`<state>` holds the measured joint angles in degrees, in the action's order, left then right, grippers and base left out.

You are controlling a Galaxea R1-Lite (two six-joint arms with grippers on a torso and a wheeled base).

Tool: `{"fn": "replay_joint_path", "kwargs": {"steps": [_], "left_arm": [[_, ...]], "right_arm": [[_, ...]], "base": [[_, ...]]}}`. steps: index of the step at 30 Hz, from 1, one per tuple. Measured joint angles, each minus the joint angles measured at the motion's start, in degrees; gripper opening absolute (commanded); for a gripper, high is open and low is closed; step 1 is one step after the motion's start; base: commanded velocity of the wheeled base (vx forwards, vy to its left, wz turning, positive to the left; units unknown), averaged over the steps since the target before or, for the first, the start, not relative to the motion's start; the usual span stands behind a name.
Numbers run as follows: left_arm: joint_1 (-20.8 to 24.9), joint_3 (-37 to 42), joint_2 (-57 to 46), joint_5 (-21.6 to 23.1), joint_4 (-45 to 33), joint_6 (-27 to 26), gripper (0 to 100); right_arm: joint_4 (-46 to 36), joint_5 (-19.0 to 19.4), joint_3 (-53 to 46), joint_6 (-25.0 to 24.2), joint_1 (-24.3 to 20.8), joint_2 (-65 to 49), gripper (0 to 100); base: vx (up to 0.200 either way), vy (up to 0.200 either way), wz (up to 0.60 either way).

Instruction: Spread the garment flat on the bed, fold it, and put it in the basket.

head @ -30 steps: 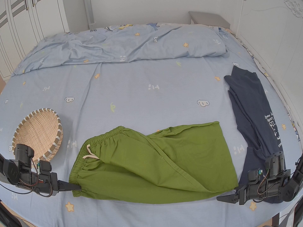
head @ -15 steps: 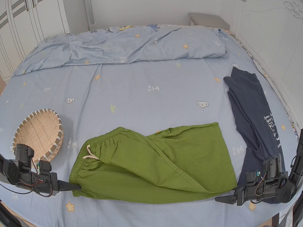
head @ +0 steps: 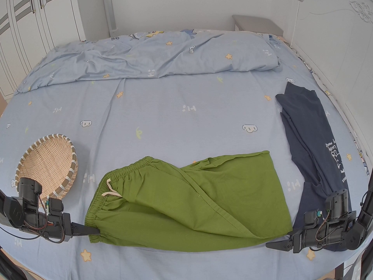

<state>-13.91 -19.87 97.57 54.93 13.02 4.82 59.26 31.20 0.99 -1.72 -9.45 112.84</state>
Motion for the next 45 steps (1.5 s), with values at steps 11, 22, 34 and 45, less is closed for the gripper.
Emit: {"fn": "replay_joint_path", "kwargs": {"steps": [11, 22, 34, 45], "left_arm": [[-0.1, 0.4, -0.3, 0.0, 0.0, -0.1, 0], [0.0, 0.6, -0.9, 0.0, 0.0, -0.1, 0], [-2.8, 0.1, -4.1, -0.3, -8.1, -0.7, 0], [-8.8, -1.2, -6.3, -0.7, -20.5, -14.4, 0]], "right_arm": [[-1.9, -0.7, 0.0, -0.2, 0.2, -3.4, 0], [-1.9, -0.2, 0.0, -0.1, 1.1, -5.6, 0], [-9.2, 0.0, 0.0, 0.0, 1.2, -10.5, 0], [-24.1, 0.0, 0.0, 0.1, 0.2, -17.6, 0]], "base": [[0.0, 0.0, 0.0], [0.0, 0.0, 0.0], [0.0, 0.0, 0.0], [0.0, 0.0, 0.0]]}}
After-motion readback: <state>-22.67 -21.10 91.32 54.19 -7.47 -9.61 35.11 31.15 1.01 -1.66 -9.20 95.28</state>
